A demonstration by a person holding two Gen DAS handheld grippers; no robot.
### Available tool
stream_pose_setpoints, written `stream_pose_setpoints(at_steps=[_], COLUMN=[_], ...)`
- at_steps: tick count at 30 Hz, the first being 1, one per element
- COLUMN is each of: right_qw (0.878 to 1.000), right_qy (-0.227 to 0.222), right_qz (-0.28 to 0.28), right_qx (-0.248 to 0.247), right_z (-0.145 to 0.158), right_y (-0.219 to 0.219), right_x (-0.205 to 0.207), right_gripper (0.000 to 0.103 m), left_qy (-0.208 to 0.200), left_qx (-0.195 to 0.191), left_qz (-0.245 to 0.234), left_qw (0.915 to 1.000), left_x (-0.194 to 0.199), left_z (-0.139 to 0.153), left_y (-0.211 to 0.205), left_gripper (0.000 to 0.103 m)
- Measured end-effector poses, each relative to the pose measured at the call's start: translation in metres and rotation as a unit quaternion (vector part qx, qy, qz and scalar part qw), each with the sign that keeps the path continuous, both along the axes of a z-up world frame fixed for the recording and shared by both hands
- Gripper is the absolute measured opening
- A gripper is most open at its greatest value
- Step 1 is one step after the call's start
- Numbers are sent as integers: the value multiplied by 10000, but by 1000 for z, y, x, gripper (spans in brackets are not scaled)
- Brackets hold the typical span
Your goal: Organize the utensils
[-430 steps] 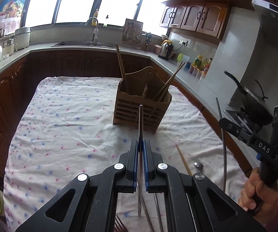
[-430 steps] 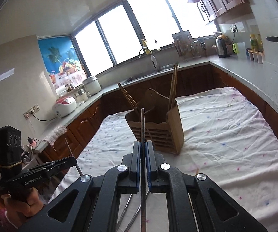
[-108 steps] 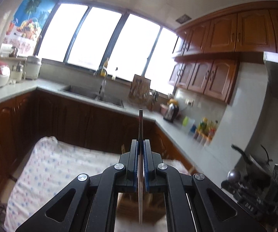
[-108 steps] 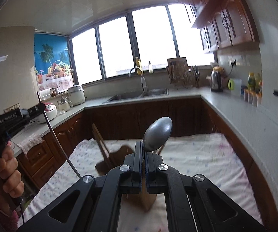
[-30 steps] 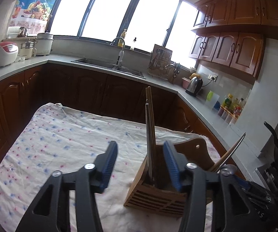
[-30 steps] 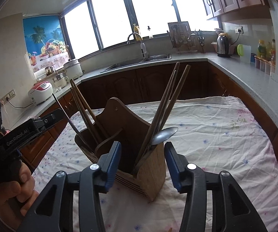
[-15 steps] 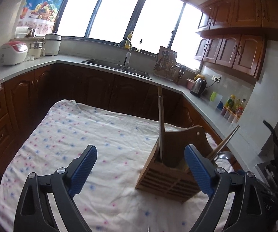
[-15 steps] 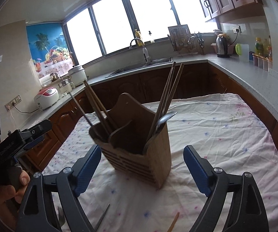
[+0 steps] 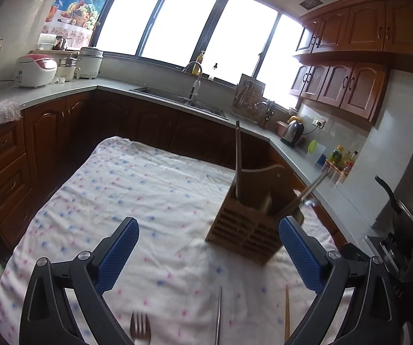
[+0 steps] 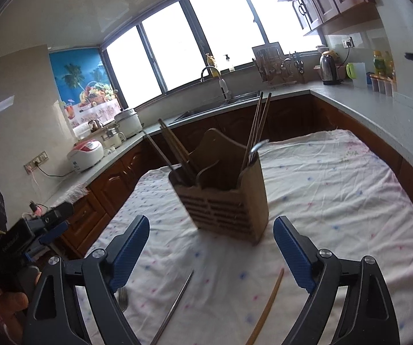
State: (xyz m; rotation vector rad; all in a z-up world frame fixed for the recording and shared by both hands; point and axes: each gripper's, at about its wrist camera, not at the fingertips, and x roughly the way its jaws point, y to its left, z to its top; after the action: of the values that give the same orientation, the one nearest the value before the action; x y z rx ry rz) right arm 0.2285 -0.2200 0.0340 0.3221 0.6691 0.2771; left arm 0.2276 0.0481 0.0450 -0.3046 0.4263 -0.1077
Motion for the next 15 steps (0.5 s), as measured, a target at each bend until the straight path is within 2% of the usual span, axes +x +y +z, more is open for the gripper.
stream_pose_setpoints(at_steps=[6,15], right_qw=[9999,9998], right_qy=[-89,-182], right_qz=[-9,-22], right_qx=[96,-11], right_z=[3,-5], right_y=[0,2], right_x=[-43,-95], right_gripper=[93,94], left_qy=[92,236], left_qx=[-17,23], left_qz=[-18,314], left_qw=[10000,9992], left_x=[-50,-118], left_z=[-5,-12], left_y=[10,23], left_gripper=[99,99])
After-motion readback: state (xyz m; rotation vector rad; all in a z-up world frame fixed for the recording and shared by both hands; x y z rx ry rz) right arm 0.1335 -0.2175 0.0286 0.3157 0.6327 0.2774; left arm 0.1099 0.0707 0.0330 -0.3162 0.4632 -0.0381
